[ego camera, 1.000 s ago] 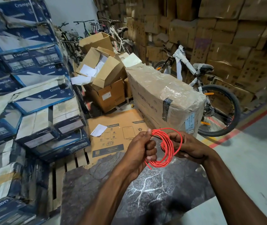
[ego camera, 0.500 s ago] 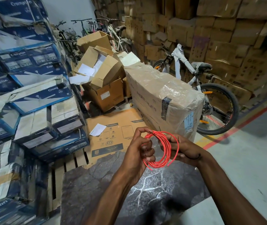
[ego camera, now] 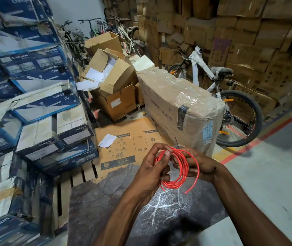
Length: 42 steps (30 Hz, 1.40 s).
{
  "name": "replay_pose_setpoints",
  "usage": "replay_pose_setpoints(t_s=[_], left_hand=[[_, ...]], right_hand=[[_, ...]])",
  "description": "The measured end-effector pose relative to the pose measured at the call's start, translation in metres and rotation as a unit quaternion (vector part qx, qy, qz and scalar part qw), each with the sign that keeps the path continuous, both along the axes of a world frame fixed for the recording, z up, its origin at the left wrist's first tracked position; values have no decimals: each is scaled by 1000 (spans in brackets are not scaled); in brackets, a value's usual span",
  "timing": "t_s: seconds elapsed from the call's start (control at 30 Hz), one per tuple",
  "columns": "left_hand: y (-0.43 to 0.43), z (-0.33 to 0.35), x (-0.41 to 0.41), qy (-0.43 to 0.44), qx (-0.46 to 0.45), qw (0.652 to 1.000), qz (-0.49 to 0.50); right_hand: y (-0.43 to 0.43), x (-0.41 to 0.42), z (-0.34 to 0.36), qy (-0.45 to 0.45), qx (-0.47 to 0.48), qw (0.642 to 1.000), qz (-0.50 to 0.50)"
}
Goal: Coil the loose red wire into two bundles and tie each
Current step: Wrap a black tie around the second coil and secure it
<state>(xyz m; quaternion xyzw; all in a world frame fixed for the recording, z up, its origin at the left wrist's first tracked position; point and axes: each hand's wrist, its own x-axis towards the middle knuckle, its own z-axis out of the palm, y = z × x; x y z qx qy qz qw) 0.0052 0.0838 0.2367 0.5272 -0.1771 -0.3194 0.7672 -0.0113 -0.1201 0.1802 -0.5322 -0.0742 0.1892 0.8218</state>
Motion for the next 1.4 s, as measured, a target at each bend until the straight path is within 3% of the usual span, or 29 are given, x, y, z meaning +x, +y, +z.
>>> replay_pose_setpoints(t_s=[0.13,0.43,0.6,0.67,0.73,0.87,1.23,1.4], left_hand=[[3,1,2,29,1,1000,12],[14,0,10,82,-8,995,52],[18,-6,7,116,-1,992,41],[19,-7,5,125,10,991,38],[21,-8,2,131,26,990,34],[26,-9,-1,115,66,991,10],[28,-6,-9,98,128,986,45],[26,-6,-9,115,124,983,67]], right_hand=[[3,2,0,14,-12,1000,18],[-8,-25,-9,70,117,989,-56],[-6,-34,-19,67,321,944,-32],[2,-37,-13,44,275,957,-78],[14,-38,-5,43,163,967,-191],[33,-32,16,41,75,945,-316],[64,-39,33,3,-50,931,-361],[64,-41,36,5,-35,931,-364]])
